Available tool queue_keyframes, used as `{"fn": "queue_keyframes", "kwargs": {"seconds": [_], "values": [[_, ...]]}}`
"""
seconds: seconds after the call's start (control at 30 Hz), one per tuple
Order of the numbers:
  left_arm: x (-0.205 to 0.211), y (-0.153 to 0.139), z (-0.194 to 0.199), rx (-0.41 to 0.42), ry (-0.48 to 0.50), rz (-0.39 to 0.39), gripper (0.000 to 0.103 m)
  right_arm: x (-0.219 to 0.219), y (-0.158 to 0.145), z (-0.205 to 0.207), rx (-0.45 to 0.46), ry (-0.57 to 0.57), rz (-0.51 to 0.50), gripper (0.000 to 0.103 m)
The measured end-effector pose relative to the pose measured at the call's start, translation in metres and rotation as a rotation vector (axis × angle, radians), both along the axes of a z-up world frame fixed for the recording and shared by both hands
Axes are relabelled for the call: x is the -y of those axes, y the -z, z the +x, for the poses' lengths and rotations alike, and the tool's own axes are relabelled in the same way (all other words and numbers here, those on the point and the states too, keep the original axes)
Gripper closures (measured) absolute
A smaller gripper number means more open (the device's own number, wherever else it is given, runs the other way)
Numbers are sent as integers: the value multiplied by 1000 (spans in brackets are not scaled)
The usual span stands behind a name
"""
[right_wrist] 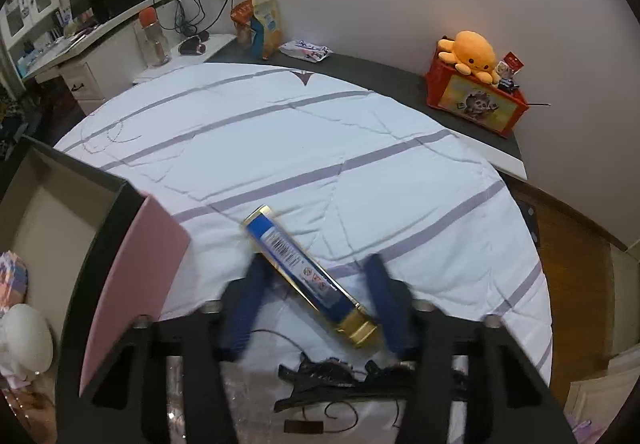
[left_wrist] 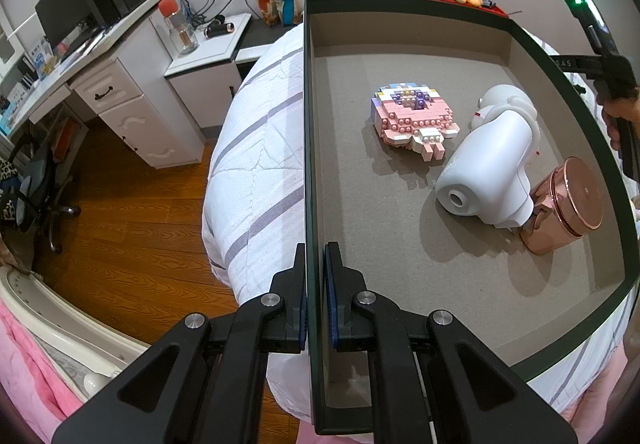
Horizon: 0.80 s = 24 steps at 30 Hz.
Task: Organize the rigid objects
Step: 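Grasp the blue-gold battery pack with the right gripper, then carry the battery pack into the box and release it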
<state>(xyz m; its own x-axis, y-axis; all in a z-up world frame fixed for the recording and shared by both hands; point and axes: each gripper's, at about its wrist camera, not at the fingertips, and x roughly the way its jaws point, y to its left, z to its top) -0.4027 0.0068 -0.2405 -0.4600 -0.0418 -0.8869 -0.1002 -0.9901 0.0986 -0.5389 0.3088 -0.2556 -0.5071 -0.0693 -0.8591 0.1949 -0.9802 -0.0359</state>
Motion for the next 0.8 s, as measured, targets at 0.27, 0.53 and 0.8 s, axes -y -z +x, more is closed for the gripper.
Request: {"fn": "queue_keyframes", "kwargs": {"seconds": [0.27, 0.53, 0.8], "values": [[1, 0, 1, -4, 2, 1, 96, 2, -10, 16, -46, 6, -11, 87], [1, 0, 2, -7, -1, 4, 96, 21, -69, 50, -196, 6, -27, 87], [1, 0, 1, -6, -11, 15, 96, 109, -79, 60, -115, -217, -98, 87]]}}
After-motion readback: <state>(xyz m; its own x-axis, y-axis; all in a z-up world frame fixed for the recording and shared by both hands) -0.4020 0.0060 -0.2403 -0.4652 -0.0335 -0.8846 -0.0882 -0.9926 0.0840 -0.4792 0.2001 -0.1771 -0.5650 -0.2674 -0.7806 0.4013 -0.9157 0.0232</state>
